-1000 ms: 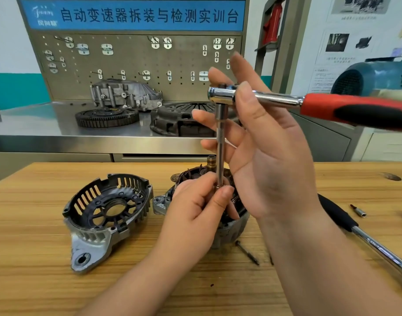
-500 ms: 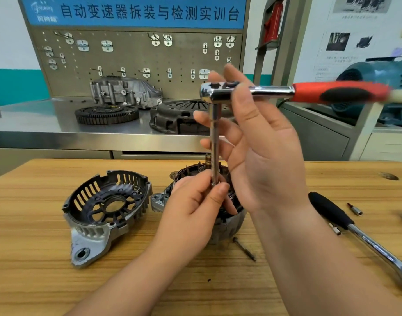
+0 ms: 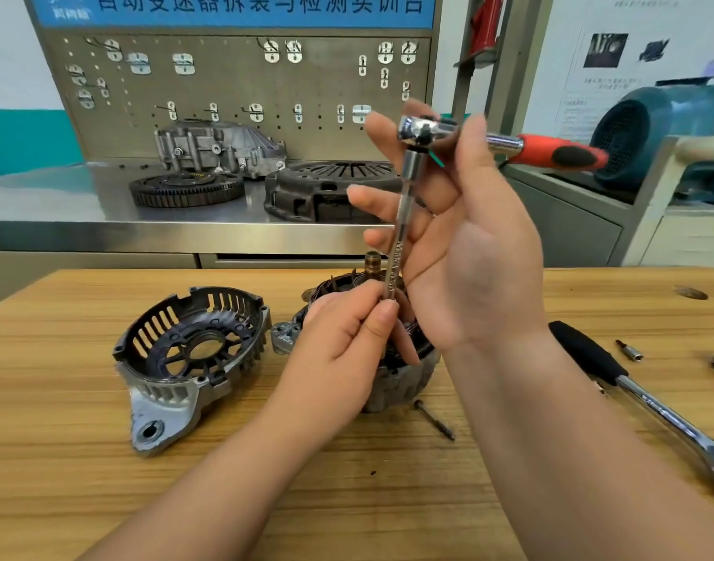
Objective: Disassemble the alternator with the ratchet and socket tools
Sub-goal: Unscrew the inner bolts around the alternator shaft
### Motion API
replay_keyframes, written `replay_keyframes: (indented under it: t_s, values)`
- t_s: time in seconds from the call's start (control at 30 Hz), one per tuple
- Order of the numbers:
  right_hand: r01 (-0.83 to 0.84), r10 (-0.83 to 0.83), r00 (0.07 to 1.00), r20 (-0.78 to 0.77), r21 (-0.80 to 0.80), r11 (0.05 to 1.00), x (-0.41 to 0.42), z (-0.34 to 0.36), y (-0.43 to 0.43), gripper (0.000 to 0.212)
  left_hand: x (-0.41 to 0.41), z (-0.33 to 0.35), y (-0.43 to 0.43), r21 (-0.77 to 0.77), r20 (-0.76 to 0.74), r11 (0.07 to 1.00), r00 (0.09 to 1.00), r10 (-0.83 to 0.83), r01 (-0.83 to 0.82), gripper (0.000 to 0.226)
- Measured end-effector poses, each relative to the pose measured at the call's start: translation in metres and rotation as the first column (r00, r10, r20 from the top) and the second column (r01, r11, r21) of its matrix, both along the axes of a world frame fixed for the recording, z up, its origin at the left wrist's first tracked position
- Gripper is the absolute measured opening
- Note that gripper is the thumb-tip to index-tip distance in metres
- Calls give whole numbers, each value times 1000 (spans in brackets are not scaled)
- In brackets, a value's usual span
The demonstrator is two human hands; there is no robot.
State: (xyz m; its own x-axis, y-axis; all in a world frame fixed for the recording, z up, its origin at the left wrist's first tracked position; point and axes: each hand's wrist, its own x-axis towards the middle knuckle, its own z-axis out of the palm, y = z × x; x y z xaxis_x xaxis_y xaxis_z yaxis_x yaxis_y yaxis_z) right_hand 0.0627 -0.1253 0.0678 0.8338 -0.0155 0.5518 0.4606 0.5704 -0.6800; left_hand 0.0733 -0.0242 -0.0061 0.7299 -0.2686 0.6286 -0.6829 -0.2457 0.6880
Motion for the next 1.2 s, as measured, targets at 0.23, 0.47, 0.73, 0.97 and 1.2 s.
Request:
replay_keyframes:
  t_s: [0.23,0.47,0.73,0.97,1.2]
  values:
    - [257,-213,943,255,-151,955,-2,2,2,36,-4,2,-4,-27,-80,996,994,79,-81,30]
    - [-78,77,997,-30,-64,995,1,5,-5,39,-1,-2,-2,-48,8,999,1000,25,-25,32]
    - [36,-25,996,88,-116,993,2,1,-2,28,1,-5,-4,-22,56,994,993,104,-103,36]
    - [119,-98,979,181,-110,987,-2,1,4,40,1,-7,-7,-65,51,994,995,89,-85,40]
    - [-112,110,994,-25,-56,992,4,2,-3,48,0,-6,-5,34,51,994,994,99,-101,36]
